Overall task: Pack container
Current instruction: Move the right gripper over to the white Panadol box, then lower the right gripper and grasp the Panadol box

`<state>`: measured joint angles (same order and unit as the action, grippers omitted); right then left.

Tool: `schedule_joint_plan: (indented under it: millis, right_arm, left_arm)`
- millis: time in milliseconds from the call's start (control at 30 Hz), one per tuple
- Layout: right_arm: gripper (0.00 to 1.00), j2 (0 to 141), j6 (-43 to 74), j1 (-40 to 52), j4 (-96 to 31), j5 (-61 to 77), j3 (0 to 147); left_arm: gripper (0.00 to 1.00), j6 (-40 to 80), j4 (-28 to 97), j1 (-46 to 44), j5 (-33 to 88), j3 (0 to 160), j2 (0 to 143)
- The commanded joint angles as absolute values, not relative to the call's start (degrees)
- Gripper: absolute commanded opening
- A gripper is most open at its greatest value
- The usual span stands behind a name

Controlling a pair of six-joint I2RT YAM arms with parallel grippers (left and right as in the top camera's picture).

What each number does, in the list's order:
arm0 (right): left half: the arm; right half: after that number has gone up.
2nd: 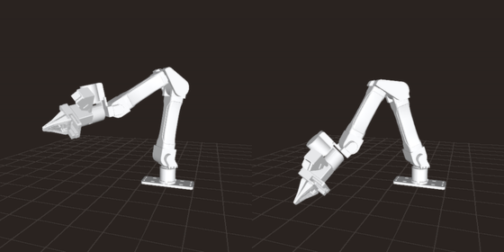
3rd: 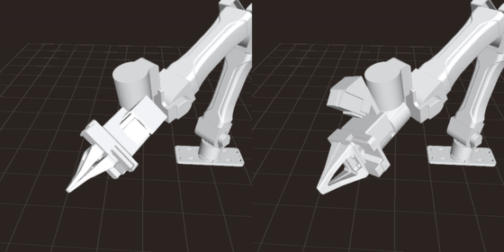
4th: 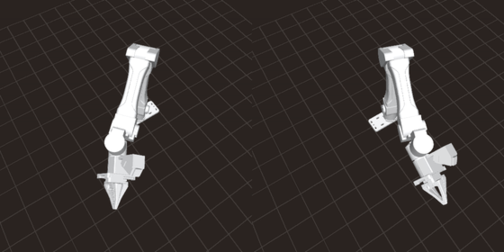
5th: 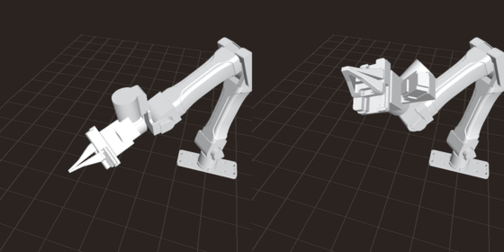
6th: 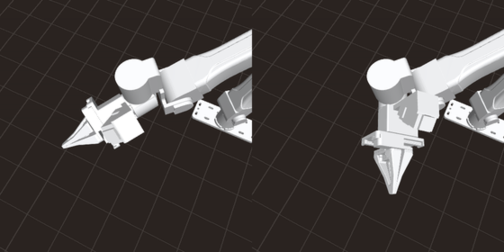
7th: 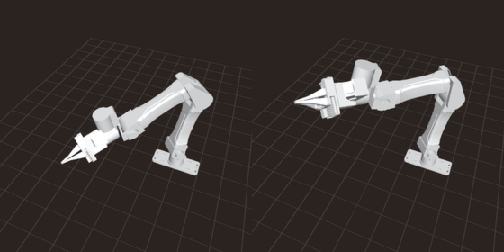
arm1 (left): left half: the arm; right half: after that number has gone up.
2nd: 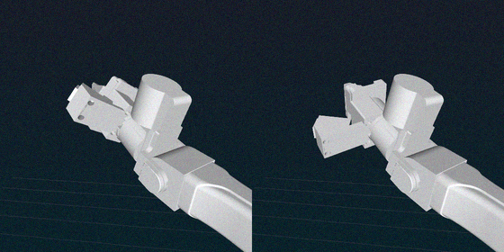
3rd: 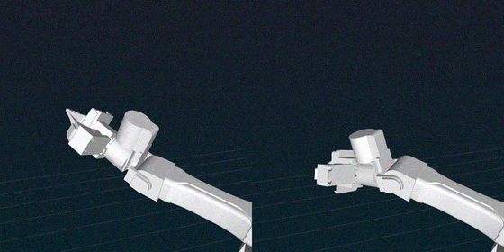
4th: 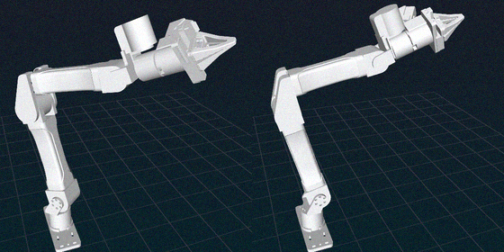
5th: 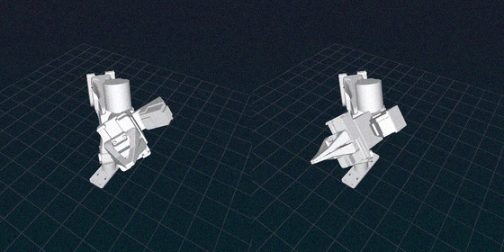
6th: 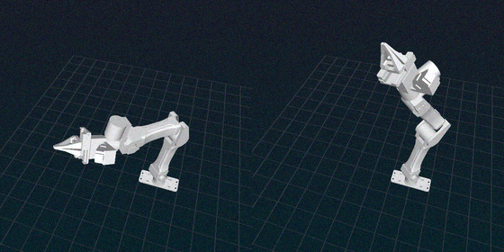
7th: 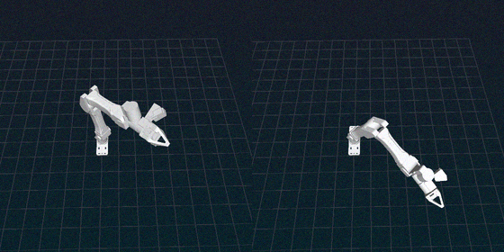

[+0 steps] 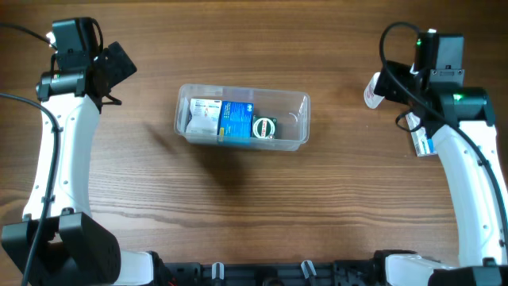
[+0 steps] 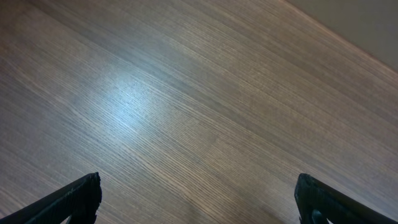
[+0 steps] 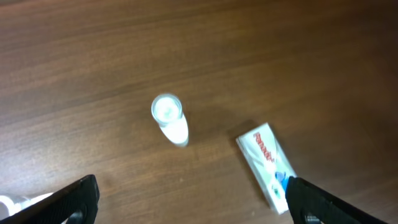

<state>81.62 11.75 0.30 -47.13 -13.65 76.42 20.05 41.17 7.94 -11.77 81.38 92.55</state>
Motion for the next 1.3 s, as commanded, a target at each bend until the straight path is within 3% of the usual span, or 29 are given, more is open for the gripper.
schedule_joint_plan:
  millis: [0,533,767,967,1133,1267]
  right_arm:
    - [0.98,85.45,2.09,0.05,-45.69,-6.94,76.38]
    - [1.0,103.0,1.52,-1.65,-37.91,-7.66,76.38]
    - [1.0,101.93,1.48,-2.79,-45.91,-8.56,76.4]
    - [1.0,101.86,0.36,-12.36,-54.96,-8.56,76.38]
    - [1.0,101.89,-2.59,-21.47,-53.52,-7.42,76.38]
    - [1.0,101.89,-7.86,-23.35,-51.31,-7.42,76.09]
  left_arm:
    - [1.0,19.79,41.01,8.16,-12.08,81.78,91.94]
    - [1.0,19.79,41.01,8.16,-12.08,81.78,91.94]
    - [1.0,19.79,41.01,8.16,-12.08,81.78,91.94]
    - [1.0,19.79,41.01,8.16,-12.08,81.78,91.94]
    - [1.0,19.79,41.01,8.16,-12.08,81.78,91.94]
    - [1.0,19.79,41.01,8.16,-12.08,81.78,91.94]
